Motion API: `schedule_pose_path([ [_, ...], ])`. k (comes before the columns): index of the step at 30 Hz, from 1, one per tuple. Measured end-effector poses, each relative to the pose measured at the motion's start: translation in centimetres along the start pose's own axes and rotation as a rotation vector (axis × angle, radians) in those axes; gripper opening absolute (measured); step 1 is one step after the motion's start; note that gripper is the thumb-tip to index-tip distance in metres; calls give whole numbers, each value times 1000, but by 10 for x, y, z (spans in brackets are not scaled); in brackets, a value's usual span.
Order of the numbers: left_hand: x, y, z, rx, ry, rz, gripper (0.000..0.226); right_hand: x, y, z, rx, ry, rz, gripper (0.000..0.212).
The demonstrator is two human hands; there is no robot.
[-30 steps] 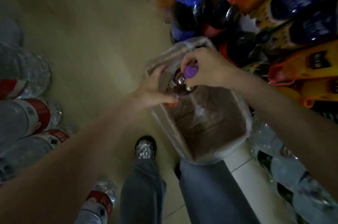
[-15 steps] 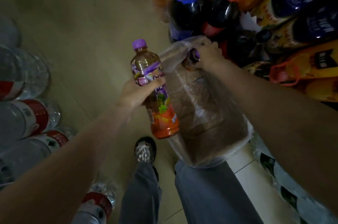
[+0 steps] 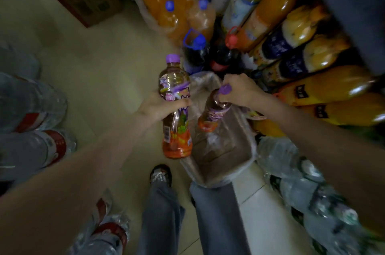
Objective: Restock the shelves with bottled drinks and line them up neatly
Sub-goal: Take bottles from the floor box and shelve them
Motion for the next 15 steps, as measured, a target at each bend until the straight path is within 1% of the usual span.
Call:
schedule_pose_path([
  [1,-27,-21,-4,5,9,42,22,16,-20,-32,-7,-19,-29,28],
  [2,-53,-44,-8,5,14,93,29,36,-42,-64,-27,-62,-65,29],
  [4,-108,-100,-18,24,42,222,38,76,-94,-132,-112,-150,-109,34],
  [6,-166,-158,-25,51,105,349,32,105,-146,-208,-265,-205,-83,37],
  [8,-215,-221,-31,68,169,471,29,131,-205,-282,-441,-183,-75,35],
  [12,-308,-344,-26,95,256,727,32,159,-333,-413,-776,-12,-27,30],
  [13,-327,-373,-21,98,279,784,33,163,-364,-437,-868,60,-15,28],
  [15,-361,-429,-7,126,289,902,35,164,-429,-474,-1095,280,-4,24],
])
Point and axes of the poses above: each hand's wrist, its own y-axis towards the middle knuckle, its own z-axis out of the palm, x = y × z, the point moved 5 cm from there along y, towards the middle knuckle, and after that the axes turned 8 degrees about -z, right-handed, at the moved point
